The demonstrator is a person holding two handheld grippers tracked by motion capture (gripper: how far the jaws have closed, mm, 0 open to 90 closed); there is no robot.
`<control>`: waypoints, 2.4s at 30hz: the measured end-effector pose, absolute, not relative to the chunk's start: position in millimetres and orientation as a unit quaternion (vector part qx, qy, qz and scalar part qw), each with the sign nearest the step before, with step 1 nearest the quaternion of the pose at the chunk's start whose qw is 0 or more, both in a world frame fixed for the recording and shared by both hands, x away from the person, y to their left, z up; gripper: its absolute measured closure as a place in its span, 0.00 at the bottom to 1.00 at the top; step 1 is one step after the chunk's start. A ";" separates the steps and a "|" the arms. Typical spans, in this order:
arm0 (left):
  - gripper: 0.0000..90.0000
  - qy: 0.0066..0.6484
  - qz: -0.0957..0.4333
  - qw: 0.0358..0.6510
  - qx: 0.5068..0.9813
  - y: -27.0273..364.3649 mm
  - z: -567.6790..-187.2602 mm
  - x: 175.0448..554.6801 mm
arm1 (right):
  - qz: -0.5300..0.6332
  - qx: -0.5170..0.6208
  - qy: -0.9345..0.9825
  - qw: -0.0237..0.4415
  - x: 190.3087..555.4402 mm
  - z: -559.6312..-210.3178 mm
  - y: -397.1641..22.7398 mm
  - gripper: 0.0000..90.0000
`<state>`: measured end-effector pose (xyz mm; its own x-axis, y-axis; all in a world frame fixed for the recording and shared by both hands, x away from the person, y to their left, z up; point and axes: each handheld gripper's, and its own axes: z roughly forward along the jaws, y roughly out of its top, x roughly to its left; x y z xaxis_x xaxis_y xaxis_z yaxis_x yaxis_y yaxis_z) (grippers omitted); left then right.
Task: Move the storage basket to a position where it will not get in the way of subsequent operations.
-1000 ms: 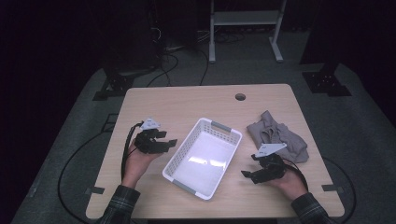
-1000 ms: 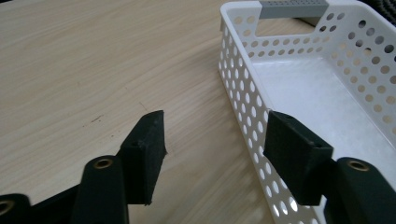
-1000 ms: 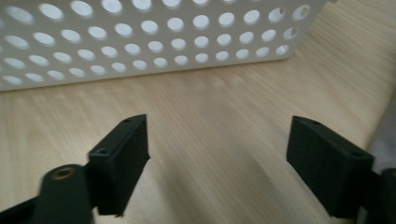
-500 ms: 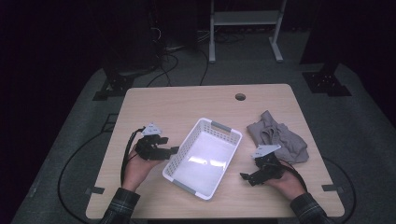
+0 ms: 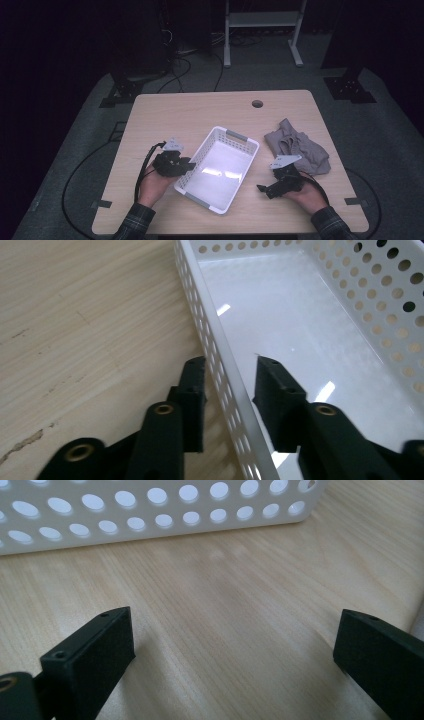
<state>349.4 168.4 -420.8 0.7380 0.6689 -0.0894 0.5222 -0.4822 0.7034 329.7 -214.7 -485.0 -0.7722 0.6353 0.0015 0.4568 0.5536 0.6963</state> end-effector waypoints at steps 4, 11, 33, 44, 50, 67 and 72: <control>0.84 0.352 0.096 0.368 0.855 166.6 -420.7 349.3 | 0.356 0.313 0.871 0.127 329.7 -485.3 -214.4 0.02; 0.91 0.370 0.111 0.361 0.849 167.8 -420.0 352.5 | 0.363 0.314 0.868 0.130 329.2 -486.6 -214.9 0.03; 0.94 0.390 0.131 0.385 0.826 193.2 -406.1 373.3 | 0.364 0.317 0.866 0.130 328.7 -486.9 -214.7 0.03; 0.94 0.394 0.136 0.393 0.820 205.8 -404.7 390.9 | 0.364 0.316 0.866 0.130 328.8 -486.9 -214.8 0.03; 0.94 0.401 0.138 0.395 0.815 215.3 -405.0 401.4 | 0.364 0.317 0.866 0.130 328.6 -486.9 -214.8 0.03; 0.94 0.438 0.165 0.377 0.800 253.1 -415.2 420.3 | 0.364 0.317 0.866 0.130 328.6 -486.9 -214.8 0.03; 0.94 0.447 0.164 0.374 0.796 259.5 -420.9 421.6 | 0.364 0.317 0.866 0.130 328.6 -486.9 -214.8 0.03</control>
<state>421.6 259.5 -420.9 0.5466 0.8341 -0.0738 0.5888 -0.3202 0.7422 328.6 -214.8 -486.9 -0.7651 0.6439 0.0049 0.4542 0.5343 0.7129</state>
